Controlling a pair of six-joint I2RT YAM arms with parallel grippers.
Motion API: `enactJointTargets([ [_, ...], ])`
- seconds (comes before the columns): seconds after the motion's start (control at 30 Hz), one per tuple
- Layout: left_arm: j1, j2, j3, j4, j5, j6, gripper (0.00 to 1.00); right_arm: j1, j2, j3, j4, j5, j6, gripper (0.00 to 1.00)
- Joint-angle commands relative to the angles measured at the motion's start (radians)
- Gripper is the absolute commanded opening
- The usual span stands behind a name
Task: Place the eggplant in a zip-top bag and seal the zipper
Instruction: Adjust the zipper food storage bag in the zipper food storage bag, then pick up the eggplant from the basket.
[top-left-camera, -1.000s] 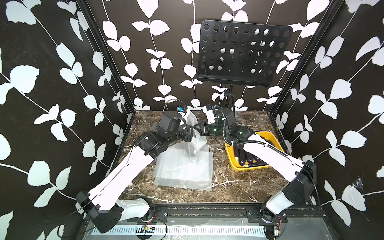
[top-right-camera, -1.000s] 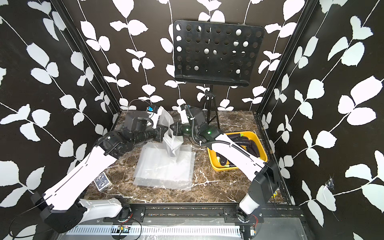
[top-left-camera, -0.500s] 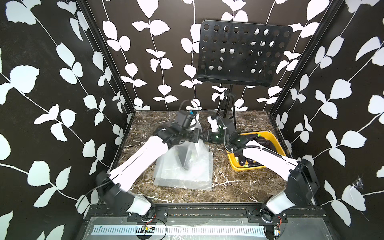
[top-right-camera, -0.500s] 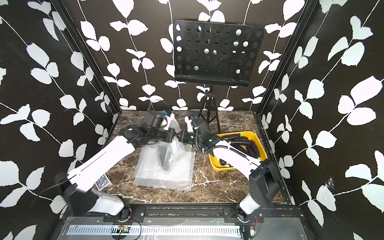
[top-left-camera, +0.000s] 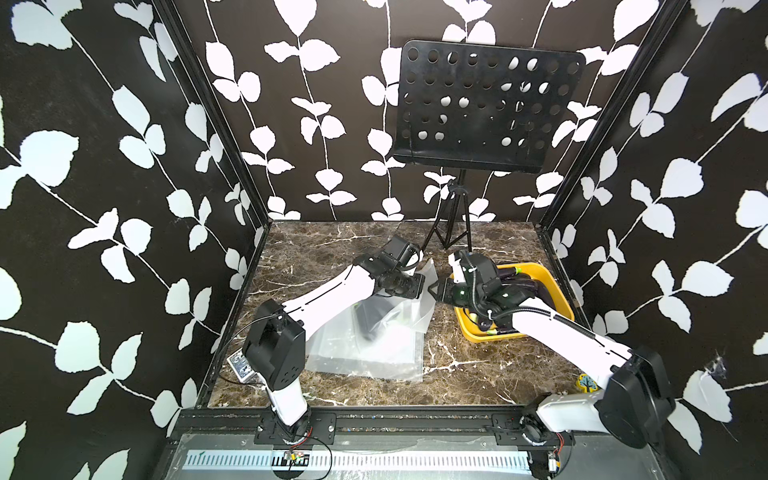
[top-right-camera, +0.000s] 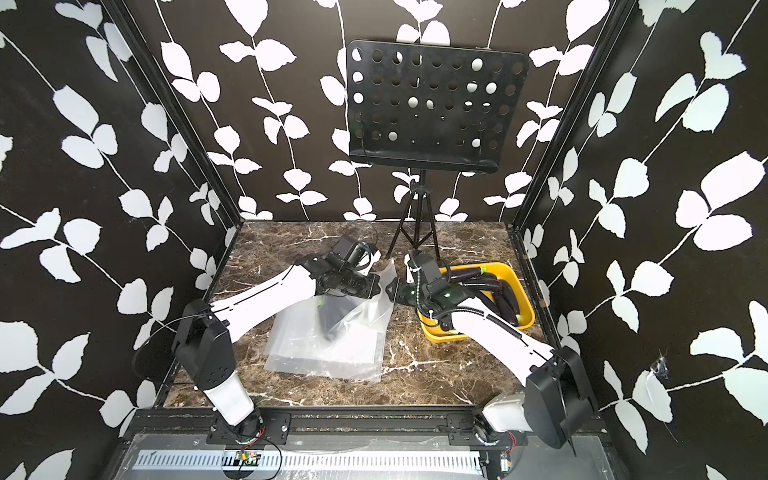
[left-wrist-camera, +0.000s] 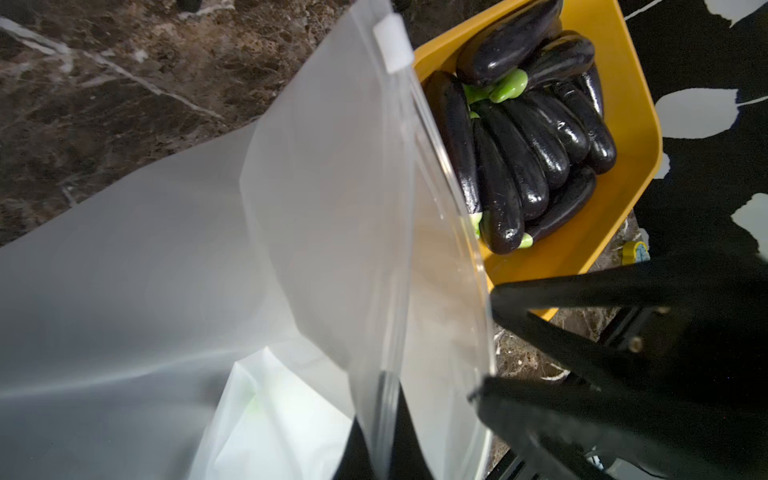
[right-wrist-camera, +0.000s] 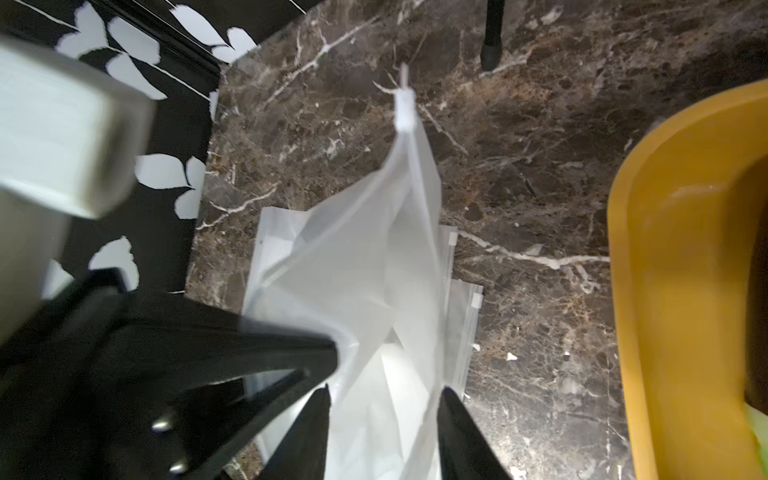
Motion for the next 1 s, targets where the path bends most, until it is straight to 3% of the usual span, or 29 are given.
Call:
enactJointTargets([
  [0.0, -0.009, 0.011, -0.022, 0.038, 0.028, -0.032, 0.00, -0.065, -0.056, 0.038, -0.069, 0.060, -0.058, 0.45],
  [0.13, -0.011, 0.014, -0.033, 0.059, 0.035, -0.045, 0.00, -0.154, -0.041, 0.026, -0.115, 0.155, -0.117, 0.47],
  [0.23, -0.019, 0.016, -0.029, 0.064, 0.038, -0.049, 0.00, -0.199, 0.050, 0.022, -0.115, 0.228, -0.172, 0.47],
  [0.5, -0.025, -0.016, -0.049, 0.065, 0.023, -0.040, 0.00, -0.201, 0.284, 0.025, -0.091, 0.343, -0.220, 0.46],
  [0.97, -0.025, -0.029, -0.080, 0.100, 0.027, -0.037, 0.00, -0.201, 0.393, 0.004, -0.062, 0.435, -0.236, 0.46],
])
